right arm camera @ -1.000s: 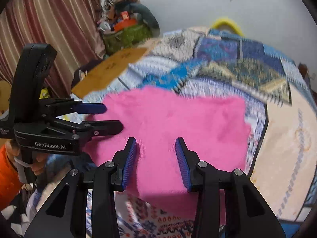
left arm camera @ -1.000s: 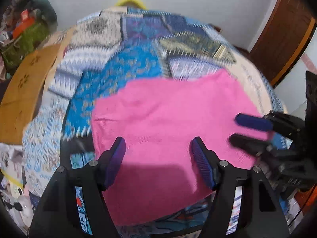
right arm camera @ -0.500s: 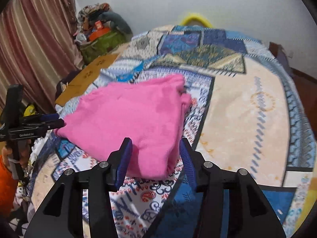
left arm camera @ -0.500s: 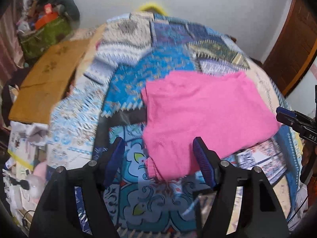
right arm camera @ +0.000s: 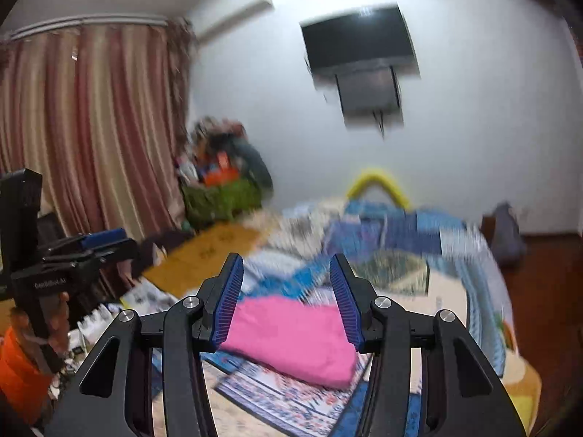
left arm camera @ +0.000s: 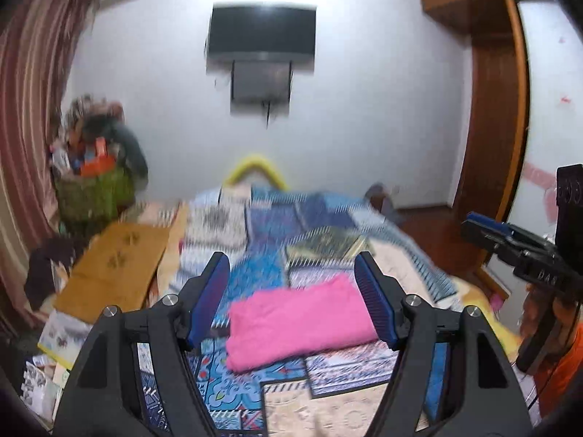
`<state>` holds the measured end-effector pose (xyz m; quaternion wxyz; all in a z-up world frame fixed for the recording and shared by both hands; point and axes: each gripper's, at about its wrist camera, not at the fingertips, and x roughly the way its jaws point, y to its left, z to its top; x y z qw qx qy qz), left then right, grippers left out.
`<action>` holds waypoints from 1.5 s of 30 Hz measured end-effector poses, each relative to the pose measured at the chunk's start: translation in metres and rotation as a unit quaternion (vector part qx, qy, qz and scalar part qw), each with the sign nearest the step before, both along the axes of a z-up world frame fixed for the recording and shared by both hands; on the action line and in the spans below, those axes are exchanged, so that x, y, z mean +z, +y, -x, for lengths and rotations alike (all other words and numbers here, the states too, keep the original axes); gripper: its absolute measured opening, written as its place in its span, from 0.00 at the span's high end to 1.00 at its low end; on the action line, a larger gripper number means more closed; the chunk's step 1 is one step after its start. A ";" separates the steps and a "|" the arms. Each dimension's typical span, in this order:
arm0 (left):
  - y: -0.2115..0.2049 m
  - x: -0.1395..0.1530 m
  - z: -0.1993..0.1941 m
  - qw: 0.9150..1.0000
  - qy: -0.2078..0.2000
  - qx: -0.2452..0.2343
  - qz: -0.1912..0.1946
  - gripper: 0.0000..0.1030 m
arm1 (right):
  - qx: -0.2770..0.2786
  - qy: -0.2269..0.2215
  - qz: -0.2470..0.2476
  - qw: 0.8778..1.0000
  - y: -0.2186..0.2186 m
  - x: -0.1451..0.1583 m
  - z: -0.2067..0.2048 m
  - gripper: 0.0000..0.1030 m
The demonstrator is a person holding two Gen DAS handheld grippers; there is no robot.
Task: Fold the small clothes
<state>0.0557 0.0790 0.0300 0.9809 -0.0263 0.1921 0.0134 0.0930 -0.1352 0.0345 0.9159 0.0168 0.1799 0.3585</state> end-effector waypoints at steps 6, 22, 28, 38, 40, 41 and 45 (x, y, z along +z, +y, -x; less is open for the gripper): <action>-0.022 0.017 0.050 0.998 -0.058 0.015 -0.007 0.30 | -0.008 -0.050 -0.021 0.999 0.000 0.019 0.061 0.50; -0.029 0.007 0.084 0.996 -0.083 0.033 0.000 0.02 | -0.082 -0.077 -0.004 0.994 0.002 0.013 0.086 0.03; -0.031 0.005 0.086 0.996 -0.083 0.033 0.000 0.01 | -0.082 -0.077 -0.006 0.994 -0.001 0.011 0.090 0.03; -0.035 0.000 0.079 0.997 -0.074 0.032 0.002 0.01 | -0.081 -0.069 0.000 0.994 -0.001 0.007 0.091 0.03; -0.036 -0.001 0.078 0.997 -0.073 0.032 0.002 0.01 | -0.082 -0.068 0.002 0.994 -0.001 0.008 0.090 0.03; -0.036 -0.001 0.078 0.997 -0.073 0.031 0.002 0.01 | -0.082 -0.067 0.002 0.994 -0.001 0.007 0.090 0.03; -0.037 0.000 0.078 0.997 -0.071 0.030 0.002 0.01 | -0.084 -0.063 -0.001 0.994 -0.003 0.007 0.089 0.03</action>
